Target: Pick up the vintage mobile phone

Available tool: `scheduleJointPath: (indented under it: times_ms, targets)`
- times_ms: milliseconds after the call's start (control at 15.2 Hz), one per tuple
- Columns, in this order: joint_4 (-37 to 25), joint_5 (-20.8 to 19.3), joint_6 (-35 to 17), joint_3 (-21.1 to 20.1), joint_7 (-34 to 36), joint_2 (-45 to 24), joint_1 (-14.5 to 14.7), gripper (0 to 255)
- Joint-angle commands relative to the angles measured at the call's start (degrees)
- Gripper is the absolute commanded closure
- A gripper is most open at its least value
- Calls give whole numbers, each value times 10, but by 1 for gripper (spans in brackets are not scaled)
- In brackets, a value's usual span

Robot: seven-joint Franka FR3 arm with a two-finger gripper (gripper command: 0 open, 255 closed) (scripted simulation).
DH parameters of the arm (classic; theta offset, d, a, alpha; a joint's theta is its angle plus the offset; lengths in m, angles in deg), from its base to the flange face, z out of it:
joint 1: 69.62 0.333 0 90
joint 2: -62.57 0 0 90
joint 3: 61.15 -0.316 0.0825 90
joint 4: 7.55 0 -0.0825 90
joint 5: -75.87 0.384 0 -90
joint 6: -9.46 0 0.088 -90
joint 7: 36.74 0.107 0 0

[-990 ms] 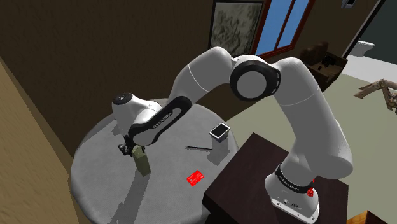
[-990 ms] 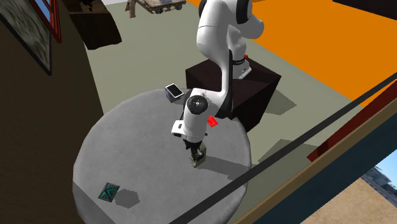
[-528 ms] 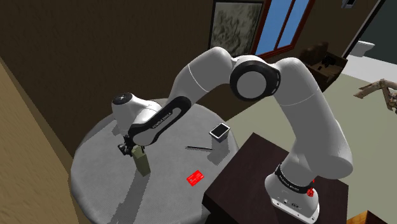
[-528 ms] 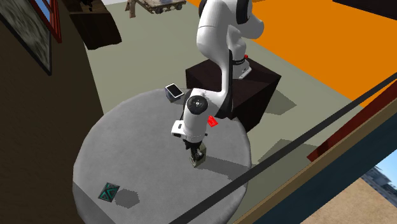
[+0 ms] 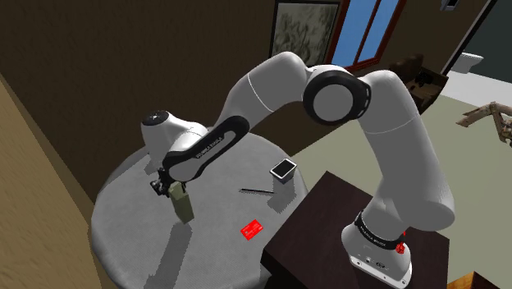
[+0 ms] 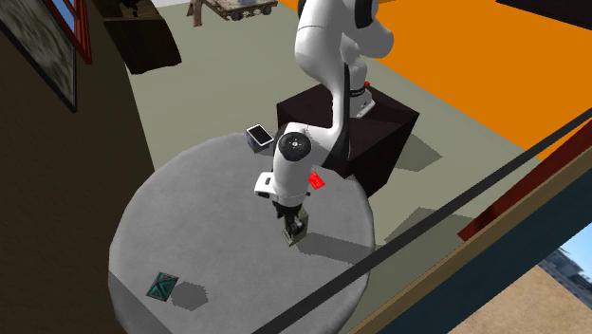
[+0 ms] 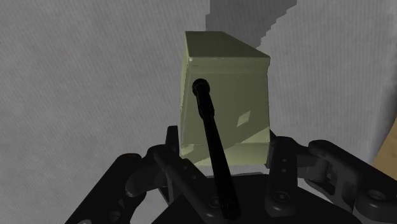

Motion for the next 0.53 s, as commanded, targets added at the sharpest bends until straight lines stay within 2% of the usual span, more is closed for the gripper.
scheduleJointPath:
  times_ms: [0, 462]
  targets:
    - [2, 3, 8, -3, -2, 11, -2, 255]
    - [2, 15, 42, -12, -11, 45, -8, 255]
